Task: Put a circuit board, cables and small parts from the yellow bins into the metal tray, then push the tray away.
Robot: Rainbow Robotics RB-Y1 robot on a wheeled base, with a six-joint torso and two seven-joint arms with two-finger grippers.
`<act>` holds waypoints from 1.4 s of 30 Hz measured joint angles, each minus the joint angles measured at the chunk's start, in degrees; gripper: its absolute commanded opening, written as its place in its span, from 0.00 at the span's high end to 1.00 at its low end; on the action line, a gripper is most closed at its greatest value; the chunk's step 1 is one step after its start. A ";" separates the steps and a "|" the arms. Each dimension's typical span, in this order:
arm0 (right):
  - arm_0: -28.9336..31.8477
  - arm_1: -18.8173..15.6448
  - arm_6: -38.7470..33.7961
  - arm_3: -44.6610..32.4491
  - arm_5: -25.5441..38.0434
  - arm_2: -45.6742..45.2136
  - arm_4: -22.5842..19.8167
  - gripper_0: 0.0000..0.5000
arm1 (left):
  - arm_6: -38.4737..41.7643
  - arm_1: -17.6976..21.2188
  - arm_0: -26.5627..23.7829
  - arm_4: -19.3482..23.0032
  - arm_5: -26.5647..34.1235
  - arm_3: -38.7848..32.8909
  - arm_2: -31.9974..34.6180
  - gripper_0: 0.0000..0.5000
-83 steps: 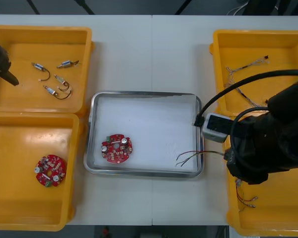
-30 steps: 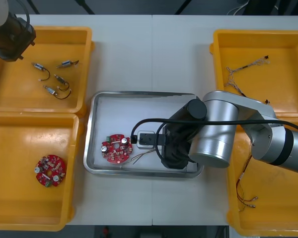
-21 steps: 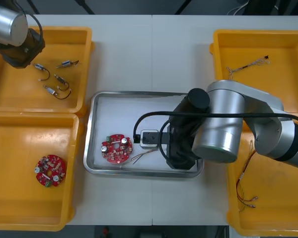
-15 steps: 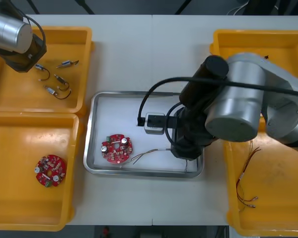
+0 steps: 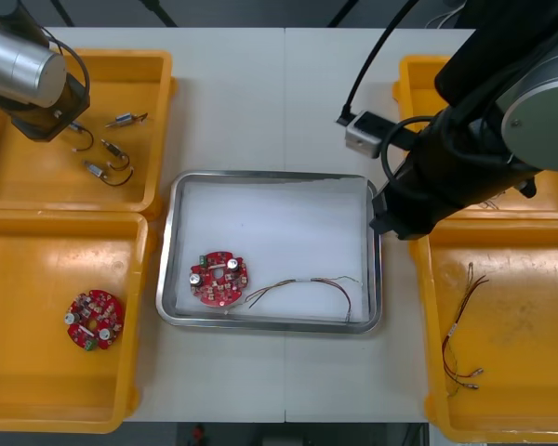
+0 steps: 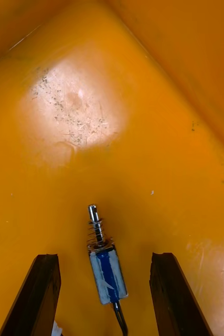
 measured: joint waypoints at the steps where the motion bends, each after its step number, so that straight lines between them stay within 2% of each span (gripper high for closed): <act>1: 0.07 -0.51 -1.84 0.00 0.39 -1.05 -0.25 0.00 | 0.00 -0.01 0.00 0.01 0.00 0.13 -0.41 0.00; 11: 3.99 -5.95 -3.35 0.97 1.66 -11.59 -2.09 0.00 | 0.00 -0.91 -0.01 0.03 0.00 2.23 -0.96 0.00; 16: 4.69 -8.48 -3.33 5.74 1.76 -13.48 -2.43 0.00 | -0.03 -1.17 -0.01 0.04 -0.01 2.68 -0.96 0.00; 20: 4.69 -9.17 -1.80 10.14 1.75 -14.11 -1.66 0.00 | -0.06 -1.38 -0.01 0.05 -0.01 2.86 -0.96 0.00; 21: 4.69 -9.17 -0.31 11.44 1.75 -14.30 -1.27 0.00 | -0.08 -1.42 -0.01 0.05 -0.01 2.88 -0.96 0.03; 22: 4.69 -9.17 1.39 12.58 1.72 -14.43 -0.99 0.00 | -0.10 -1.44 -0.01 0.05 -0.01 2.89 -0.96 0.12; 23: 4.66 -9.17 3.45 13.98 1.48 -14.57 -0.67 0.00 | -0.13 -1.50 -0.02 0.05 -0.02 2.90 -0.96 0.37; 24: 4.63 -9.17 5.80 15.86 1.03 -14.66 -0.40 0.00 | -0.19 -1.53 -0.02 0.05 -0.02 2.92 -0.96 0.66; 25: 4.56 -9.17 7.98 17.85 0.50 -14.72 -0.26 0.00 | -0.36 -1.56 -0.02 0.05 -0.02 2.93 -0.96 0.86; 26: 4.40 -9.17 9.78 19.94 0.04 -14.73 -0.22 0.00 | -0.62 -1.59 -0.02 0.05 -0.02 2.93 -0.96 1.00; 31: 2.44 -9.09 17.16 30.92 -1.90 -14.68 0.98 0.00 | -3.90 -1.66 -0.04 0.05 -0.03 3.03 -1.37 1.00; 38: -1.89 -8.90 22.36 40.34 -7.29 -10.51 2.95 0.00 | -5.37 -1.67 -0.60 0.17 -0.06 3.07 -3.20 1.00; 42: -4.00 -7.94 25.77 44.87 -9.99 -7.70 4.14 0.00 | -5.38 -1.54 -0.76 2.77 0.08 3.01 -3.21 1.00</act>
